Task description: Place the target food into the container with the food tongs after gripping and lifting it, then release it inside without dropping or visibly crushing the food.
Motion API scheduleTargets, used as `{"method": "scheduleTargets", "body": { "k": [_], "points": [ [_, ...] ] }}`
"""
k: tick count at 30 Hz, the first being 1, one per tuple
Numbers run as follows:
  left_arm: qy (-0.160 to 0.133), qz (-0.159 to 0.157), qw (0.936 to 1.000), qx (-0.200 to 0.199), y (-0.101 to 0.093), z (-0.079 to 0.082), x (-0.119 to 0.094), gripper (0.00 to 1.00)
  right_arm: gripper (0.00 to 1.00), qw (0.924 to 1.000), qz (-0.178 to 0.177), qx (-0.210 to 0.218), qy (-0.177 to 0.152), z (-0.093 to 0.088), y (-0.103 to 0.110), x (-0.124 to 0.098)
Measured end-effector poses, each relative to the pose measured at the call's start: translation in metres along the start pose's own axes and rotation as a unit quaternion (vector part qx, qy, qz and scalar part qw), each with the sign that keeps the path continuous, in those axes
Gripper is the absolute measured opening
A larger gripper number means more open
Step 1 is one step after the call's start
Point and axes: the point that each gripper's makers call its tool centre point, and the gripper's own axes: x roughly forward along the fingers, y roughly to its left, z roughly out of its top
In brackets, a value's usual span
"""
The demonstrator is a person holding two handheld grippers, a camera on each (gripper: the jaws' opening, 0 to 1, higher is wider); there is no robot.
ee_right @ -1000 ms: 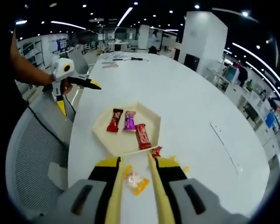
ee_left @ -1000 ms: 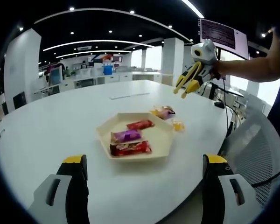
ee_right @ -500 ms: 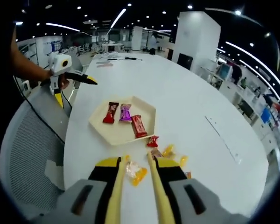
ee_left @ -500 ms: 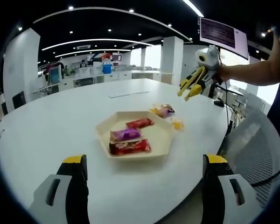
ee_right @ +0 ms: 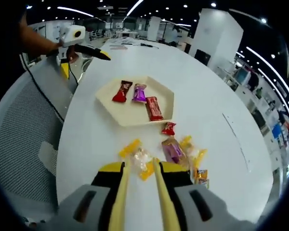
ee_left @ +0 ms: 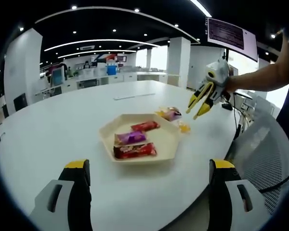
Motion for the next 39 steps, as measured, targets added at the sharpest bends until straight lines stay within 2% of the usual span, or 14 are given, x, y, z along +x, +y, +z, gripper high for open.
{"method": "scheduleTargets", "body": {
  "k": [6,13,20,26,31,36,38,39],
  "points": [
    [0.002,-0.001,1.0,0.001,-0.001,0.0,0.0,1.0,0.27,0.9993,0.013,-0.034,0.01,0.002,0.0,0.011],
    [0.002,0.0,1.0,-0.001,0.0,0.0,0.0,1.0,0.27,0.9956,0.026,-0.083,0.037,-0.003,-0.001,0.021],
    [0.005,-0.002,1.0,-0.001,0.0,-0.002,0.001,1.0,0.28,0.9916,0.039,-0.116,0.041,0.002,-0.001,0.031],
    [0.008,-0.003,1.0,-0.001,-0.001,-0.003,0.001,1.0,0.27,0.9943,0.049,-0.085,0.043,-0.002,-0.002,0.038],
    [0.007,-0.001,1.0,-0.003,0.0,-0.003,0.001,1.0,0.27,0.9951,0.048,-0.076,0.043,-0.003,-0.002,0.038],
    [0.007,-0.001,1.0,-0.003,0.0,-0.003,0.001,1.0,0.28,0.9902,0.045,-0.115,0.067,-0.005,0.003,0.042],
    [0.007,-0.002,1.0,-0.003,0.0,-0.003,0.001,1.0,0.27,0.9919,0.047,-0.09,0.076,-0.006,0.003,0.043],
    [0.008,-0.002,1.0,-0.003,0.0,-0.003,0.001,1.0,0.26,0.9941,0.046,-0.056,0.08,-0.006,0.002,0.044]
  ]
}}
